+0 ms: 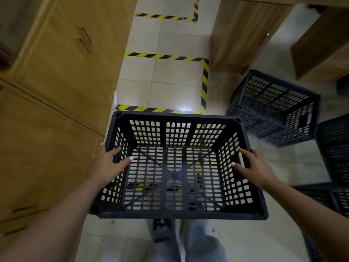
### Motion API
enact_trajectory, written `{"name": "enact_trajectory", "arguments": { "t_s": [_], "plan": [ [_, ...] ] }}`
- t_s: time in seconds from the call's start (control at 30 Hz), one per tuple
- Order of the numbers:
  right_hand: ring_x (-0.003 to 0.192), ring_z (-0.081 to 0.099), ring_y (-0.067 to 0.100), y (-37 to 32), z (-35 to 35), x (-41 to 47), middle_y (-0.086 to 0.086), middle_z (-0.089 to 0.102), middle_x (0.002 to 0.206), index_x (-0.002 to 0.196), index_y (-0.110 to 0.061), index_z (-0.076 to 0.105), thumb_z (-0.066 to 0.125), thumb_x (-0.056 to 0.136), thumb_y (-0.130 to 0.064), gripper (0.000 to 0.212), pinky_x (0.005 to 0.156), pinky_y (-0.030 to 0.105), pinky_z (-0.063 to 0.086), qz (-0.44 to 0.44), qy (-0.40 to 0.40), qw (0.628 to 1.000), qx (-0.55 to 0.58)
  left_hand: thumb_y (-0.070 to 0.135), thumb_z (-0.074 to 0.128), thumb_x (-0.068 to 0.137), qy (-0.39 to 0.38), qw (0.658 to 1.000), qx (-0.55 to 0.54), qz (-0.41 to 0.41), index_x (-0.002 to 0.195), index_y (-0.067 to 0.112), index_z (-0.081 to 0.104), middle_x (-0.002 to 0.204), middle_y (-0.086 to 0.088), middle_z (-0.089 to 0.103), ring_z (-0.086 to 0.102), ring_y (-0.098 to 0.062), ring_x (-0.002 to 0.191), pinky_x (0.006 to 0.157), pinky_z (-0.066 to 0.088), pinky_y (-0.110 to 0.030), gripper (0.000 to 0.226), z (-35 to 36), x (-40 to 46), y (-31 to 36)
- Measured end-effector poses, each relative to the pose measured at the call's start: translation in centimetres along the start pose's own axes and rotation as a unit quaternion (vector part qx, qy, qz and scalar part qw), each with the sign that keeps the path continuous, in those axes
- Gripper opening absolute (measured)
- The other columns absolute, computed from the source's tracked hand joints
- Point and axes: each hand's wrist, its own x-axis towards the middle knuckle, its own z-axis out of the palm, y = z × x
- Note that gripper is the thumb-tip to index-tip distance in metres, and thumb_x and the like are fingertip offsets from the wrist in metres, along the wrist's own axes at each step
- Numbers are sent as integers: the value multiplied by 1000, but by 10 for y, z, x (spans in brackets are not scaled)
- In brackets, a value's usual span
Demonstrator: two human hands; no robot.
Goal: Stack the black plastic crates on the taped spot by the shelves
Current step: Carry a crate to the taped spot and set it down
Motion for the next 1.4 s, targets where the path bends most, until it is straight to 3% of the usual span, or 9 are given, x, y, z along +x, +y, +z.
{"name": "enact_trajectory", "arguments": {
  "t_s": [0.17,0.47,0.7,0.83,0.93,1.13,1.27,1.4],
  "plan": [
    [134,38,29,-21,11,27,8,17,156,145,-31,33,59,83,-56,72,104,42,39,-6,-10,1000,16,78,55,68,-5,1000,-19,-4,139,38,44,160,-6,8,24,-40,140,108,33,-56,82,-6,35,-13],
    [130,43,32,-36,65,89,5,14,157,144,-32,32,55,83,-59,71,101,43,40,10,0,999,30,54,62,82,0,999,-33,-5,139,26,46,161,-5,4,26,-37,140,105,33,-53,65,30,124,-37],
    [129,44,34,-46,140,169,5,15,156,143,-29,34,55,85,-57,69,101,44,38,33,2,998,56,62,48,85,-8,998,-54,23,132,21,55,160,-8,7,18,-32,144,111,24,-48,63,77,219,-57],
    [129,44,33,-40,187,208,1,15,156,144,-29,33,54,84,-59,70,101,44,39,35,10,997,68,79,41,77,-32,998,-50,29,130,26,55,160,-7,6,23,-33,142,109,27,-48,77,111,269,-80],
    [130,43,33,-32,217,231,1,14,157,144,-29,32,54,85,-59,70,101,46,39,42,17,997,69,92,33,62,-43,997,-58,32,132,31,52,160,-4,6,19,-32,143,111,25,-50,96,135,299,-92],
    [127,46,32,-17,249,250,-3,13,156,143,-30,33,54,85,-57,68,98,46,43,41,39,996,62,95,30,56,-54,997,-44,29,138,33,45,161,-2,0,19,-33,143,111,28,-47,104,165,315,-104],
    [133,39,28,-11,257,256,-7,9,156,145,-32,30,55,85,-57,70,101,47,40,45,43,995,81,83,38,71,-68,997,-22,28,143,34,38,161,0,-7,12,-35,144,104,36,-41,88,177,311,-102],
    [142,25,26,-5,261,256,-6,0,159,148,-38,21,53,84,-60,75,107,47,35,42,26,995,89,76,40,75,-93,995,17,10,148,35,25,160,1,-14,7,-38,144,114,22,-51,85,181,312,-99]
  ]
}}
